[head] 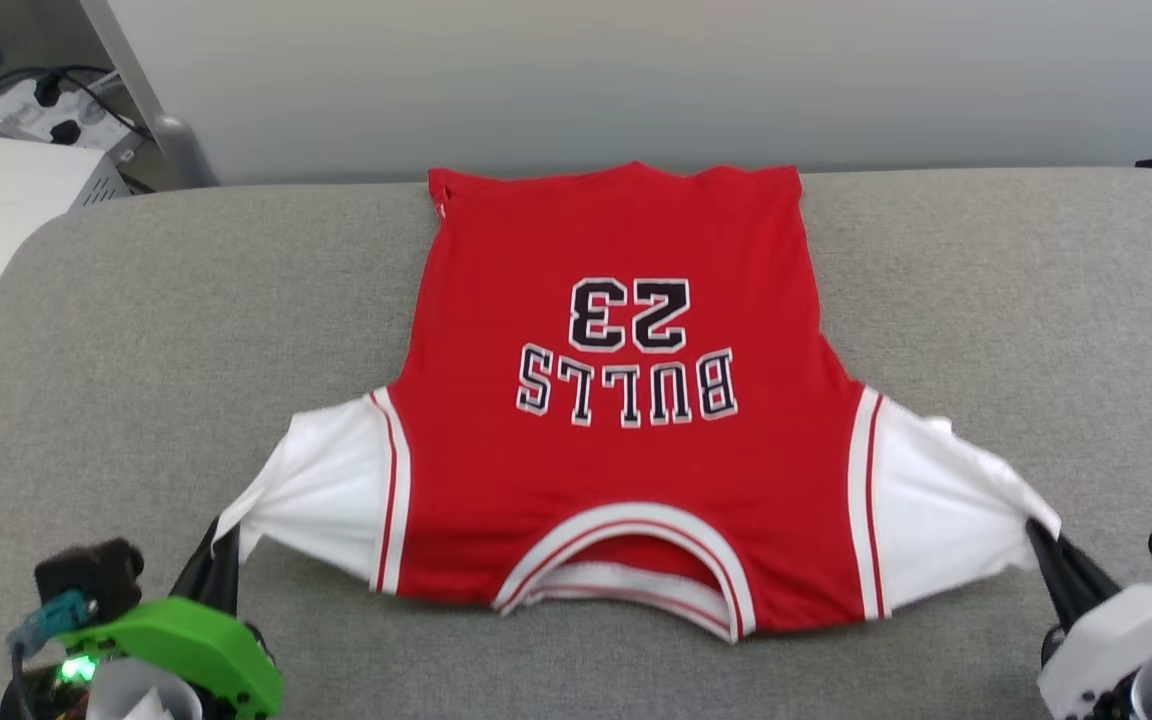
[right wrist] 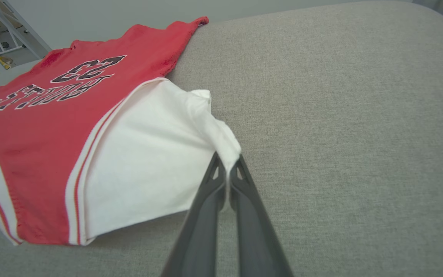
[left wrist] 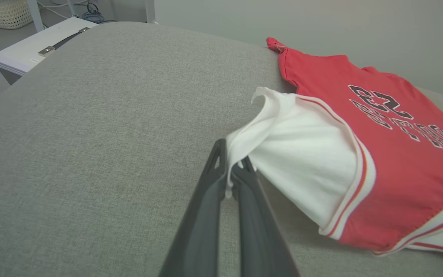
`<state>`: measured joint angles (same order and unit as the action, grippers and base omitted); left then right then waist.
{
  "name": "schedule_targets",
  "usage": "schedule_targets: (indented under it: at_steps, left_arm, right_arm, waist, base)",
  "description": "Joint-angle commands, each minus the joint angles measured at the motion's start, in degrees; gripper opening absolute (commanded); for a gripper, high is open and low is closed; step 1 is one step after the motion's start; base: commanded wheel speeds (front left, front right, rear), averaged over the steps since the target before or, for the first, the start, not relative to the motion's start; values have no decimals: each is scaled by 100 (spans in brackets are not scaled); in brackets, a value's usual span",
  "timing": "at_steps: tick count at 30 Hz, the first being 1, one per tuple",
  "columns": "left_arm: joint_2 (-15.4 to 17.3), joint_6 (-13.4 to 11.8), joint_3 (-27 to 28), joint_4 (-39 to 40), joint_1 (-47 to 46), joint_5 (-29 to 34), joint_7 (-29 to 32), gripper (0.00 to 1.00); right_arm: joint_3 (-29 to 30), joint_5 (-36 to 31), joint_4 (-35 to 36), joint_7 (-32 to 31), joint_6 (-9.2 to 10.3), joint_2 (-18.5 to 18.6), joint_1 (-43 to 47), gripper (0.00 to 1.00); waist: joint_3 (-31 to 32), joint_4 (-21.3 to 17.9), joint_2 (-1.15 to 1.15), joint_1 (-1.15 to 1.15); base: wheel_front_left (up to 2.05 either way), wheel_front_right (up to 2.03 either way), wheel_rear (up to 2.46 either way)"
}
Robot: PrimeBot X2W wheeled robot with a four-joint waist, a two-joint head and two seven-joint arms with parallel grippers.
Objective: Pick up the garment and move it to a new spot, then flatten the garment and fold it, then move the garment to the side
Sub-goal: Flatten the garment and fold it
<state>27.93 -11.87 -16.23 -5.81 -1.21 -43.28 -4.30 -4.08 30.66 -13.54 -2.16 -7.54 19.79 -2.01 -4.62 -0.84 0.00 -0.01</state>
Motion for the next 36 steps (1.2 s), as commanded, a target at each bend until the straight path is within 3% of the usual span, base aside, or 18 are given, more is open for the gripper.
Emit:
schedule_targets:
  at_steps: [1,3,9,14,17,18,19,20,30,36]
  left_arm:
    - [113,-128,86,156,291,-99,25,0]
    - [200,-303,147,449,804,-181,135,0]
    - [154,-509,140,793,1747,-412,264,0]
    - [57,-464,33,663,2006,-425,164,0]
    - [-12,-309,-94,570,1918,-378,73,0]
    - [-33,-274,-124,544,1871,-360,48,0]
    - [-57,-228,-153,522,1800,-325,-10,0]
    - [-71,-202,-174,503,1747,-293,-53,0]
    - [-281,-43,-345,519,1194,66,-576,0]
    - [-418,16,-500,650,855,306,-751,0]
  right_arm:
    - [139,-90,128,-111,5,-96,283,0]
    - [359,-266,404,-315,5,-298,724,0]
    - [783,-583,864,-742,5,-776,1621,0]
    - [853,-730,895,-932,5,-965,2018,0]
    - [805,-823,788,-900,5,-986,2064,0]
    - [835,-841,748,-869,5,-1007,2044,15]
    - [876,-887,715,-805,5,-1026,1999,68]
    - [887,-916,696,-759,5,-1033,1955,100]
    - [1229,-757,643,-154,5,-1028,844,100]
    - [1133,-666,-60,-284,5,-817,-521,100]
  waist:
    - [187,-3,0,1]
    - [289,-33,0,1]
    - [389,-48,0,1]
    - [429,-7,0,1]
    - [432,58,0,1]
    - [433,75,0,1]
    - [435,101,0,1]
    - [430,118,0,1]
    - [165,429,0,1]
    - [-177,654,0,1]
  base:
    - [0,0,0]
    - [0,0,0]
    - [0,0,0]
    - [0,0,0]
    - [0,0,0]
    - [0,0,0]
    - [0,0,0]
    - [0,0,0]
    - [0,0,0]
    - [0,0,0]
